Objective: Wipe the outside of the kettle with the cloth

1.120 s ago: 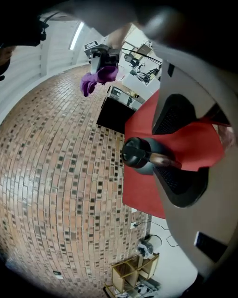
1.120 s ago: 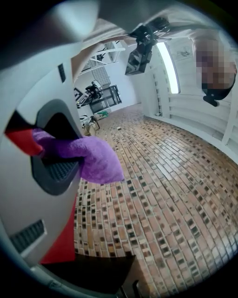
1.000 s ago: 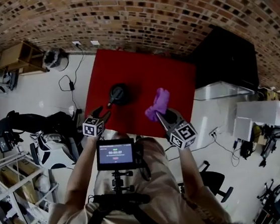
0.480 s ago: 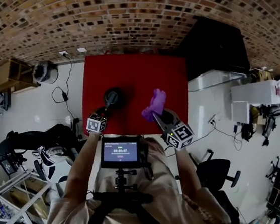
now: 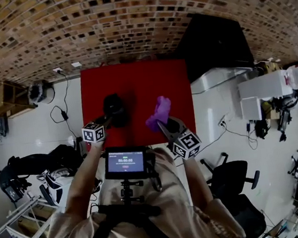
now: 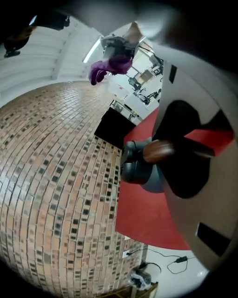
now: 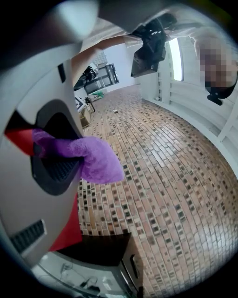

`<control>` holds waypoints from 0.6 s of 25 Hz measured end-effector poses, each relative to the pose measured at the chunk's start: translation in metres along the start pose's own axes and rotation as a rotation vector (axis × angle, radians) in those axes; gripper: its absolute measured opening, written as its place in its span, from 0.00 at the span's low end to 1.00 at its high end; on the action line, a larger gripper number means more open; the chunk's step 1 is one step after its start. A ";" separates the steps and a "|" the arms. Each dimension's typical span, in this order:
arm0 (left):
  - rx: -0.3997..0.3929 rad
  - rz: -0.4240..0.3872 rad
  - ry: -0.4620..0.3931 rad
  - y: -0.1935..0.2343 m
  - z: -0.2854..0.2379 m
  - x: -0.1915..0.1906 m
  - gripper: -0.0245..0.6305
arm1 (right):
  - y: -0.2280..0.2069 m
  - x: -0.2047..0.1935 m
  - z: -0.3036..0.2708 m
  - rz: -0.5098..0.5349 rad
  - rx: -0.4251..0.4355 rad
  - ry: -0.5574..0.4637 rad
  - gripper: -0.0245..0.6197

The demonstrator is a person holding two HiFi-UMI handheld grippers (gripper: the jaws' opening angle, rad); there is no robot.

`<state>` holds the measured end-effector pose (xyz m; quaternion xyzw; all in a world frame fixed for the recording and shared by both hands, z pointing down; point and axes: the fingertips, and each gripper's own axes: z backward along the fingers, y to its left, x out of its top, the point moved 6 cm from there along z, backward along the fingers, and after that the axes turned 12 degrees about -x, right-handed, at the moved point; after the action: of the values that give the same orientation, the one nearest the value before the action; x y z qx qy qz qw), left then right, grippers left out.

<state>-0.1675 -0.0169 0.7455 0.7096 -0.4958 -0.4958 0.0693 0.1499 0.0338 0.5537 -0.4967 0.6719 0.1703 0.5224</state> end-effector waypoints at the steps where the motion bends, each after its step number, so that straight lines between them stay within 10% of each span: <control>1: -0.017 -0.001 0.000 -0.003 0.002 0.000 0.19 | 0.001 0.000 -0.002 0.002 0.003 0.002 0.19; 15: -0.219 -0.084 -0.218 -0.108 0.060 0.105 0.19 | 0.120 0.032 -0.096 0.434 0.319 0.146 0.19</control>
<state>-0.1437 -0.0199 0.5850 0.6597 -0.4135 -0.6235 0.0711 -0.0016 0.0001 0.5294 -0.2639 0.8165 0.1342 0.4956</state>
